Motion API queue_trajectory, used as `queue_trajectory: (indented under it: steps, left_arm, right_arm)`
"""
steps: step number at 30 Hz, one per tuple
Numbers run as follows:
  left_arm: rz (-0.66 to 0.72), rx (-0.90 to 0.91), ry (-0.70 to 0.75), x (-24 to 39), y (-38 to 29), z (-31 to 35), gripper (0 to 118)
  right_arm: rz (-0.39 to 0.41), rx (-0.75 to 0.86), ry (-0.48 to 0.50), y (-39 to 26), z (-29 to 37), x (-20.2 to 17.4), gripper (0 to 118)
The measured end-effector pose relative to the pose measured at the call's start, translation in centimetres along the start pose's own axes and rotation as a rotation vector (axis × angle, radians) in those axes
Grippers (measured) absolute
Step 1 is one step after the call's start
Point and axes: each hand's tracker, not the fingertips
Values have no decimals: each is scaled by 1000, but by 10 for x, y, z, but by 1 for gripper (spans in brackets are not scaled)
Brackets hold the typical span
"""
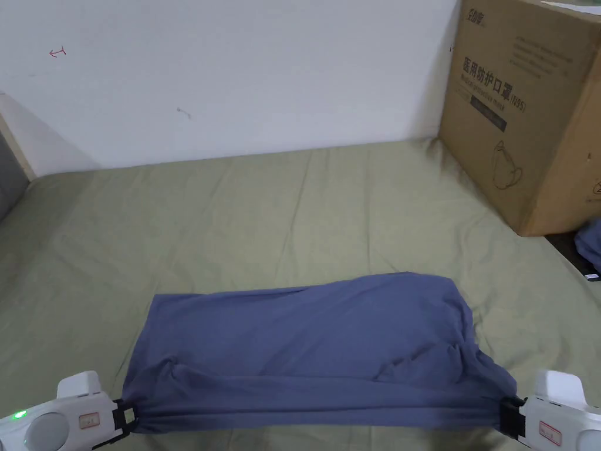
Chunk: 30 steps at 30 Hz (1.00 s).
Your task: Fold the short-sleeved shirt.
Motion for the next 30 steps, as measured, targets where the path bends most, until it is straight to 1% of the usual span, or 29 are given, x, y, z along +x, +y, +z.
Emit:
queue_trajectory:
  steps: [3, 6, 9, 13, 16, 17, 19, 20, 21, 22, 23, 24, 27, 30]
  left_arm:
    - [3, -15, -10, -6, -22, 12, 5]
    - [6, -41, 1, -11, -45, 17, 5]
    - [17, -65, 20, -16, -61, 15, 5]
    - [9, -118, 57, -15, -66, -4, 5]
    - [3, -153, 87, -6, -66, -12, 6]
    - [3, -148, 97, -4, -65, -10, 8]
    - [-1, -142, 121, 2, -63, -5, 36]
    - [-7, -141, 128, 5, -62, -2, 55]
    - [-12, -128, 124, 7, -61, 5, 80]
    - [-21, -80, 99, 12, -58, 13, 94]
    - [-23, -29, 77, 16, -55, 24, 100]
    - [-24, 22, 58, 23, -51, 37, 100]
    - [-40, 150, 3, 41, -34, 70, 100]
    - [-68, 325, -40, 60, -20, 104, 101]
  right_arm:
    - [-1, -26, 11, -16, 4, 11, 3]
    - [19, -69, -4, -33, 6, 11, 3]
    - [12, -125, -19, -46, -5, 13, 3]
    - [18, -178, -46, -53, -21, 10, 3]
    - [27, -180, -63, -49, -17, 0, 3]
    - [26, -179, -63, -48, -9, -6, 4]
    - [1, -163, -60, -43, 5, -10, 8]
    - [-2, -145, -66, -38, 12, -13, 15]
    - [3, -116, -66, -32, 20, -16, 41]
    - [24, -69, -64, -25, 31, -21, 67]
    - [40, -29, -59, -17, 41, -26, 84]
    - [46, 22, -53, -10, 51, -32, 89]
    - [76, 170, -28, 17, 78, -43, 89]
    - [108, 328, 16, 39, 104, -58, 89]
